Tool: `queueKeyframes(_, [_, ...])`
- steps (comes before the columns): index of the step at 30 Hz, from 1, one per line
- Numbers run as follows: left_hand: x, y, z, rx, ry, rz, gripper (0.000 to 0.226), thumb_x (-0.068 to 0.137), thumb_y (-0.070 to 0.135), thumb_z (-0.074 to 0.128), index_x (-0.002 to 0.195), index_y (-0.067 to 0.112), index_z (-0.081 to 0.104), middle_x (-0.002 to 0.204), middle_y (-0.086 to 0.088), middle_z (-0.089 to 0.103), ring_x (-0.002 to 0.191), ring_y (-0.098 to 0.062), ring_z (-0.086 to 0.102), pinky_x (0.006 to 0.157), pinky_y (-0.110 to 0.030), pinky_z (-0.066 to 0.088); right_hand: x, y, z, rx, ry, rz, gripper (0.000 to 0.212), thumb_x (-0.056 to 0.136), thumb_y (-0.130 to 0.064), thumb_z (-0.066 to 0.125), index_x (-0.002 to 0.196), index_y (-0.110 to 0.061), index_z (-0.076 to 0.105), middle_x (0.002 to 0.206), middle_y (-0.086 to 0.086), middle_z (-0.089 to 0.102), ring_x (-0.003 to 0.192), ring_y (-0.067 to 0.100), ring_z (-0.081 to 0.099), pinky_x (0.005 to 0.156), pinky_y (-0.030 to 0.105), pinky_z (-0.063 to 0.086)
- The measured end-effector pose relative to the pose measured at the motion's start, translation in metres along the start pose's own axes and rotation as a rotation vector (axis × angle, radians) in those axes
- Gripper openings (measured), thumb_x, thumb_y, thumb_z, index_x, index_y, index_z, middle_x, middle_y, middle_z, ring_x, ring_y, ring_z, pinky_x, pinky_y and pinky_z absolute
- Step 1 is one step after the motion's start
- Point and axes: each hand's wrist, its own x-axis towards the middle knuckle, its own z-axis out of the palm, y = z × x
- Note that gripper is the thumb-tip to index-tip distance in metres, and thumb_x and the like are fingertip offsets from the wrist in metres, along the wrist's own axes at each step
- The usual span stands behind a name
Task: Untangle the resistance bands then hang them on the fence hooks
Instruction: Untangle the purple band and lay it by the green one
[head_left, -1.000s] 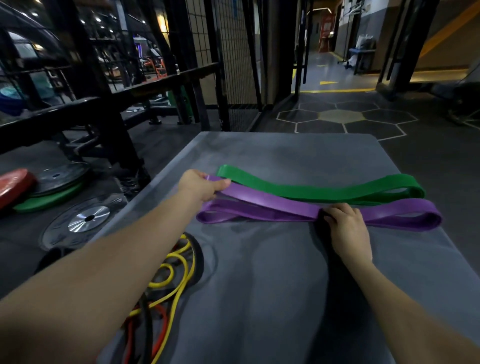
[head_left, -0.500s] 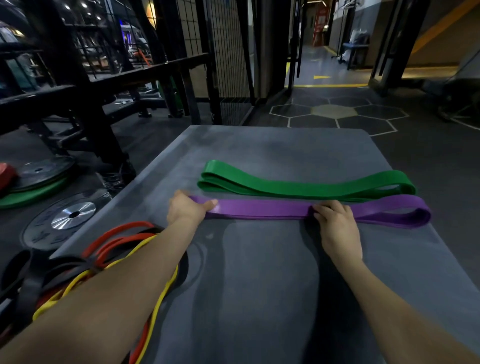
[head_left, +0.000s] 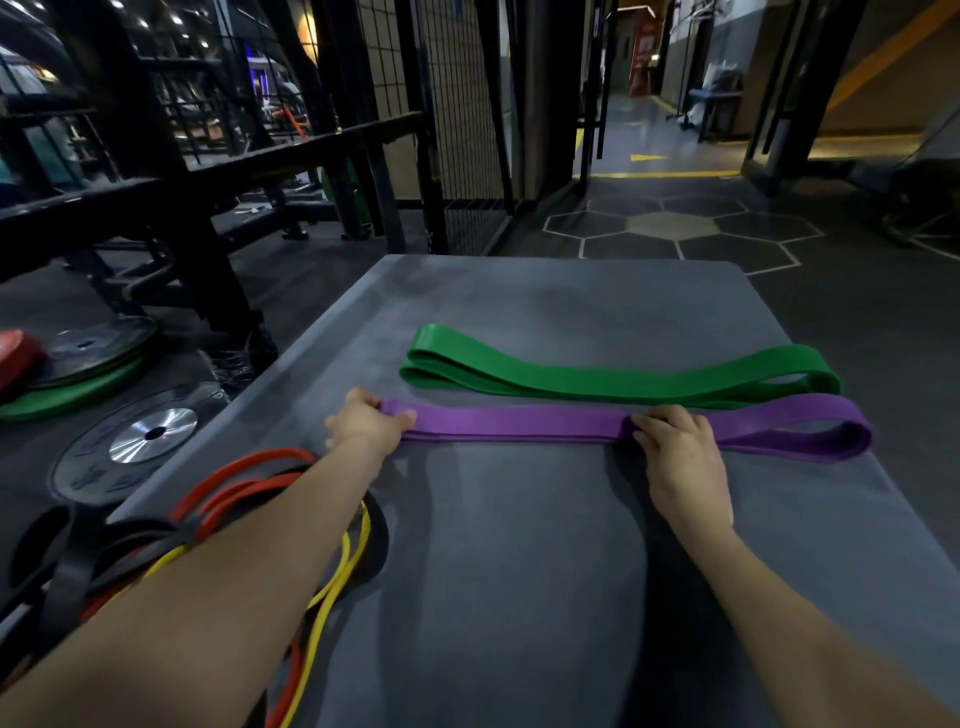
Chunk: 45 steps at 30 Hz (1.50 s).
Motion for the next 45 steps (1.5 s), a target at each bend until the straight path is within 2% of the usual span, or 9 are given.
queueKeyframes(5, [-0.006, 0.032, -0.012, -0.283, -0.043, 0.114, 0.049, 0.069, 0.000, 0.078, 0.104, 0.010, 0.046, 0.097, -0.011, 0.056, 0.091, -0.021, 0.050, 0.074, -0.027, 0.046, -0.001, 0.000, 0.000, -0.022, 0.010, 0.004, 0.020, 0.089, -0.007, 0.058, 0.104, 0.000, 0.069, 0.102, 0.012, 0.065, 0.088, 0.035, 0.051, 0.071, 0.040, 0.047])
queueKeyframes(9, [0.005, 0.052, -0.016, -0.464, -0.045, 0.184, 0.050, 0.064, -0.005, 0.079, 0.098, 0.012, 0.046, 0.106, -0.009, 0.055, 0.091, -0.022, 0.053, 0.085, -0.029, 0.046, 0.000, -0.001, 0.000, -0.036, 0.029, -0.004, 0.018, 0.087, -0.007, 0.061, 0.101, -0.001, 0.070, 0.099, 0.011, 0.066, 0.085, 0.035, 0.053, 0.071, 0.040, 0.048])
queueKeyframes(16, [0.017, 0.015, 0.010, -0.164, 0.015, 0.056, 0.062, 0.065, 0.012, 0.084, 0.117, 0.006, 0.050, 0.126, -0.018, 0.053, 0.111, -0.033, 0.054, 0.097, -0.039, 0.044, 0.002, 0.002, 0.003, -0.038, 0.021, -0.025, 0.018, 0.086, -0.005, 0.062, 0.101, -0.002, 0.070, 0.099, 0.011, 0.067, 0.086, 0.035, 0.055, 0.072, 0.043, 0.049])
queueKeyframes(21, [-0.041, 0.051, 0.015, 0.284, 0.287, 0.710, 0.040, 0.076, 0.014, 0.071, 0.113, 0.015, 0.055, 0.120, -0.012, 0.046, 0.113, -0.031, 0.044, 0.097, -0.040, 0.035, 0.002, 0.001, 0.002, -0.032, 0.029, -0.027, 0.017, 0.087, -0.006, 0.060, 0.100, -0.003, 0.070, 0.099, 0.010, 0.067, 0.086, 0.036, 0.055, 0.071, 0.043, 0.049])
queueKeyframes(24, [-0.083, 0.050, 0.048, 0.228, 0.027, 1.107, 0.030, 0.076, 0.005, 0.066, 0.104, 0.014, 0.064, 0.108, -0.008, 0.056, 0.100, -0.027, 0.052, 0.089, -0.032, 0.037, 0.002, -0.001, 0.001, -0.023, 0.019, -0.014, 0.018, 0.087, -0.008, 0.059, 0.100, -0.004, 0.070, 0.099, 0.009, 0.067, 0.086, 0.035, 0.053, 0.071, 0.043, 0.048])
queueKeyframes(27, [-0.110, 0.037, 0.089, 0.250, -0.219, 1.060, 0.033, 0.082, 0.007, 0.062, 0.114, 0.017, 0.062, 0.115, -0.001, 0.056, 0.105, -0.021, 0.050, 0.093, -0.031, 0.039, 0.001, -0.002, 0.000, -0.014, 0.002, 0.004, 0.020, 0.087, -0.009, 0.057, 0.102, -0.005, 0.070, 0.100, 0.009, 0.066, 0.086, 0.034, 0.052, 0.072, 0.042, 0.047])
queueKeyframes(32, [-0.106, 0.029, 0.112, 0.210, -0.120, 0.975, 0.025, 0.084, 0.009, 0.062, 0.106, 0.019, 0.066, 0.110, 0.000, 0.061, 0.097, -0.026, 0.054, 0.089, -0.035, 0.043, 0.003, -0.006, -0.016, 0.134, -0.035, 0.086, 0.025, 0.088, -0.005, 0.056, 0.110, -0.006, 0.068, 0.111, 0.008, 0.064, 0.099, 0.030, 0.050, 0.088, 0.032, 0.041])
queueKeyframes(37, [-0.111, 0.030, 0.114, 0.283, -0.068, 1.029, 0.023, 0.084, 0.010, 0.062, 0.106, 0.017, 0.066, 0.108, -0.001, 0.063, 0.094, -0.027, 0.055, 0.085, -0.038, 0.045, -0.006, 0.035, -0.070, 0.042, 0.432, 0.445, 0.037, 0.078, 0.004, 0.059, 0.114, -0.006, 0.059, 0.119, 0.015, 0.050, 0.107, 0.032, 0.042, 0.087, 0.041, 0.039])
queueKeyframes(45, [-0.109, 0.024, 0.119, 0.304, -0.048, 1.022, 0.027, 0.087, 0.007, 0.058, 0.112, 0.012, 0.065, 0.114, -0.005, 0.063, 0.101, -0.029, 0.056, 0.090, -0.041, 0.046, 0.003, 0.085, -0.096, 0.051, 0.257, 0.739, 0.026, 0.095, -0.011, 0.042, 0.113, -0.011, 0.059, 0.113, 0.012, 0.057, 0.098, 0.033, 0.055, 0.071, 0.032, 0.035])
